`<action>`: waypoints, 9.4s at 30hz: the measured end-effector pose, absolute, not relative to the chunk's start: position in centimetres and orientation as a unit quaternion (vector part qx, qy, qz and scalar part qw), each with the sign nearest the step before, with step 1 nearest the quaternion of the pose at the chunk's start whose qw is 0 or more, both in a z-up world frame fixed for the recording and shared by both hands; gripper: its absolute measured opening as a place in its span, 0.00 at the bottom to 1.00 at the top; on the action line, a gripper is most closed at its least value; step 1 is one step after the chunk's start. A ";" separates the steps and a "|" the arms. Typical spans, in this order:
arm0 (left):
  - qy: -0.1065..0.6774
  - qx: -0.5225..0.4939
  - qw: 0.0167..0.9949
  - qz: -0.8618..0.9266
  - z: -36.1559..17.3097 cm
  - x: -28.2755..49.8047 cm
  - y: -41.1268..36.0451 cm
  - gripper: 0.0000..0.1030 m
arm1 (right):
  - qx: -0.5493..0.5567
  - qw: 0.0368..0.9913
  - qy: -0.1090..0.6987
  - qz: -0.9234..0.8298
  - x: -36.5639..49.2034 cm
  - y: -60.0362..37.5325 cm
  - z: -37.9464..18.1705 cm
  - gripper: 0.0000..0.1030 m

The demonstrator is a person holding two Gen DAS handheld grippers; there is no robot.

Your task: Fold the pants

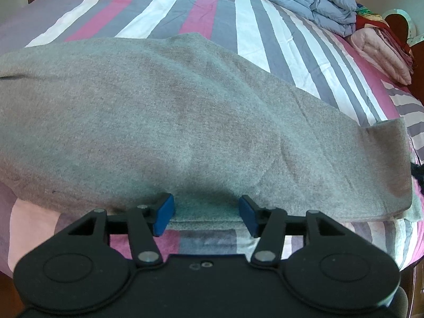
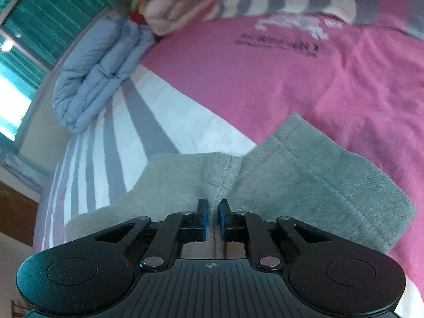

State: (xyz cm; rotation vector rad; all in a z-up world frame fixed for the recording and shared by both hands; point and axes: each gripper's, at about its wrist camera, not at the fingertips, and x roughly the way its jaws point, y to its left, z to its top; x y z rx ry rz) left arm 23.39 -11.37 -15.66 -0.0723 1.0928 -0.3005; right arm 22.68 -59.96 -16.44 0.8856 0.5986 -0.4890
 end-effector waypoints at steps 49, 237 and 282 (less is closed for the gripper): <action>0.511 -0.029 0.847 -0.141 -15.6 22.7 -11.4 0.46 | 0.515 0.772 0.218 -0.303 11.4 -63.3 -16.3 0.09; 0.470 -0.075 0.878 -0.051 -12.6 25.2 -4.1 0.86 | 0.211 0.894 0.386 0.092 32.7 -27.6 -16.6 0.67; 0.445 -0.253 0.854 -0.093 -12.6 24.0 -1.9 0.71 | 0.189 0.913 0.360 -0.022 27.5 -35.0 -16.2 0.69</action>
